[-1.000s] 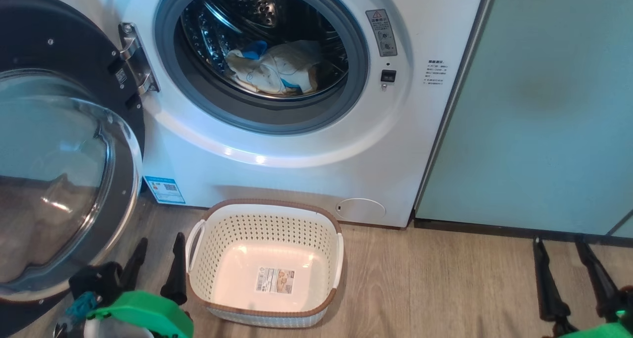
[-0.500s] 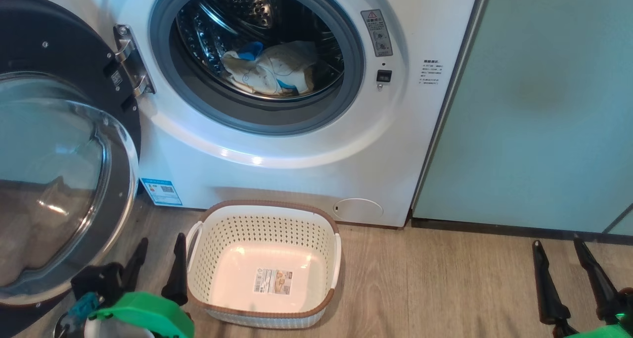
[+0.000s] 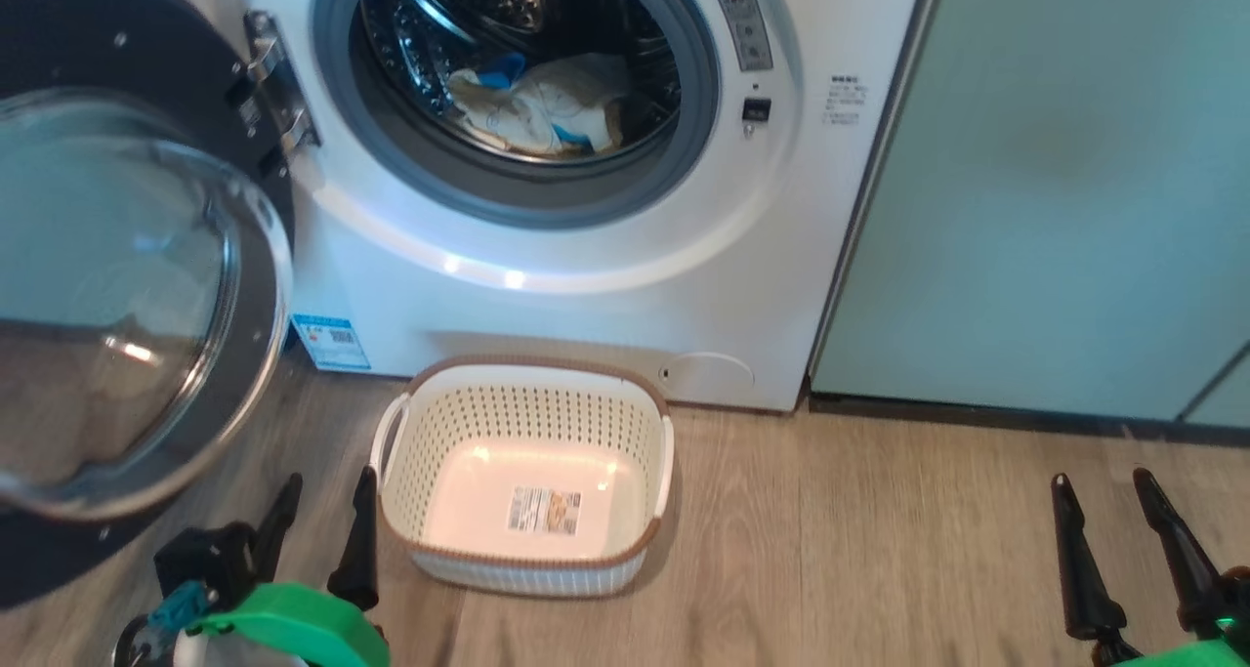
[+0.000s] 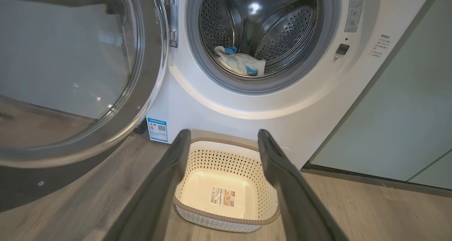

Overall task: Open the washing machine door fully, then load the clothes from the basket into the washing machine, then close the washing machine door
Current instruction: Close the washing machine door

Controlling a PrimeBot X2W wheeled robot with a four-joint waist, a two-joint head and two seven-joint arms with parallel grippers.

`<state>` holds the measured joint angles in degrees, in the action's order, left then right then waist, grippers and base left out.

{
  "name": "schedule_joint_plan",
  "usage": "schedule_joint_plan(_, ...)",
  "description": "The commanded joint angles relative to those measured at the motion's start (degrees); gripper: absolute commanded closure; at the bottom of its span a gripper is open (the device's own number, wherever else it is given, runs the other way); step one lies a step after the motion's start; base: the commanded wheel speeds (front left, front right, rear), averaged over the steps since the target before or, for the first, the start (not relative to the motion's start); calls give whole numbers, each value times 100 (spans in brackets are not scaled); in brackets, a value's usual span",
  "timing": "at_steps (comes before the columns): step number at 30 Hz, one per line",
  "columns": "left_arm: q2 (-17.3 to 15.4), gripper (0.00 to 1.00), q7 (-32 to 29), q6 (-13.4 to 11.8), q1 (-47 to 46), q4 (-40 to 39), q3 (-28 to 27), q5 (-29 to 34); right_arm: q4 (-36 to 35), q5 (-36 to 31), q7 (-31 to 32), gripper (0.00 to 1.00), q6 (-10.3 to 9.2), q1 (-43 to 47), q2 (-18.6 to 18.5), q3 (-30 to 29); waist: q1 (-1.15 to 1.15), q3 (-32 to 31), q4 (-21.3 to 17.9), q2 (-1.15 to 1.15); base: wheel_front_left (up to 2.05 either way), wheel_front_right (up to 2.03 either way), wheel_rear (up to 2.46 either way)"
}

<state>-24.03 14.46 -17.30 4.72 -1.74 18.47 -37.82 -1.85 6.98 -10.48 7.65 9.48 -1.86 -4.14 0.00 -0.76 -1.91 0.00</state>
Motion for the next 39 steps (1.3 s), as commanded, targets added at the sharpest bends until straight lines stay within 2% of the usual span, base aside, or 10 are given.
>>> schedule_joint_plan(1,-156,0,41,-5,-238,-149,-250,41,-172,11,-26,0,-16,-155,-101,86,0,0,3,0,-195,195,0)
schedule_joint_plan(11,-130,0,47,61,-263,-155,-290,93,-156,24,-17,0,-16,-160,-101,81,0,-2,42,0,-115,115,0)
schedule_joint_plan(31,-161,0,50,114,-324,-144,-284,185,-110,36,-42,0,-16,-170,-101,37,0,29,148,0,-3,3,0)
schedule_joint_plan(35,-169,0,43,149,-388,-149,-230,220,-94,35,-51,0,-16,-143,-101,0,0,49,308,0,0,0,0)
schedule_joint_plan(39,-148,0,43,117,-400,-169,-265,224,-99,36,-39,0,-16,-106,-101,-41,0,53,640,0,0,0,0)
